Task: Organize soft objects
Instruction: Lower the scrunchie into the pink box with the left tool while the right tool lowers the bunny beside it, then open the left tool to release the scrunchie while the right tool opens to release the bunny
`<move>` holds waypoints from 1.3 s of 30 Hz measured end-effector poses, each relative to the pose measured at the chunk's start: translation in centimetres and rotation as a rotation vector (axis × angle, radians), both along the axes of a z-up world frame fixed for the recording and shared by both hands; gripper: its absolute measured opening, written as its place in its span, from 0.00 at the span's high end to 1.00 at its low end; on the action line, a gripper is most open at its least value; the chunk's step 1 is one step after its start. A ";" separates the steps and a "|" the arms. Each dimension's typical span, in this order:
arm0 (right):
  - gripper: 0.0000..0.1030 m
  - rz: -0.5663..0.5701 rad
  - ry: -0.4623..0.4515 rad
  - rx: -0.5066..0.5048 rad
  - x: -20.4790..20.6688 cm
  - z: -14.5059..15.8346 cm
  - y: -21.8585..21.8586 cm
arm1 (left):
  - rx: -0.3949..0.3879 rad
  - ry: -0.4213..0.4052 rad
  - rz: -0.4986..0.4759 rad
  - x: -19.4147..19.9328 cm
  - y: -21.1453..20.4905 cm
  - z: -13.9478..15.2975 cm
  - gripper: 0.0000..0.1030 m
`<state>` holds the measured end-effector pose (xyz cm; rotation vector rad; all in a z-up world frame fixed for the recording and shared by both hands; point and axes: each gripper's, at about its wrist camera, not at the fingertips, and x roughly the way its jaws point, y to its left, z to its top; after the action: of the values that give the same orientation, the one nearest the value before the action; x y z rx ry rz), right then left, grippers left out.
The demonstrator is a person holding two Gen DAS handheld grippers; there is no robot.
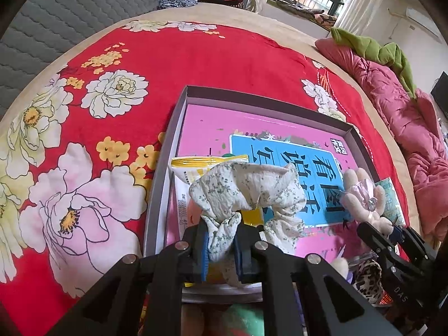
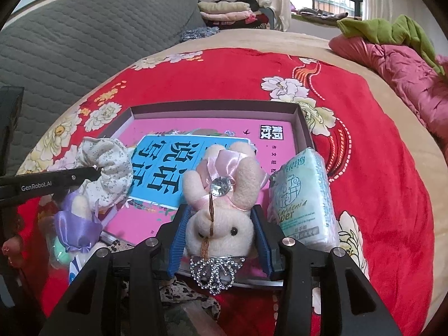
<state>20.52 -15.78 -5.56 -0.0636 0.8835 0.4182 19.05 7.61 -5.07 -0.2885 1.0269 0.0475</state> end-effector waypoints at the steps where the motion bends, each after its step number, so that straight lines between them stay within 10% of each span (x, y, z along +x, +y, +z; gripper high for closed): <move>1: 0.54 0.001 -0.002 0.002 0.0 0.1 0.0 | 0.002 -0.001 -0.002 0.0 -0.1 0.1 0.86; 39: 0.44 -0.078 -0.121 0.002 -2.1 3.0 -2.3 | 0.024 -0.039 0.007 0.2 -0.1 0.9 0.76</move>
<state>18.46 -18.05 -2.60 -0.0519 0.7634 0.3386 19.21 7.50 -4.19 -0.2706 0.9861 0.0604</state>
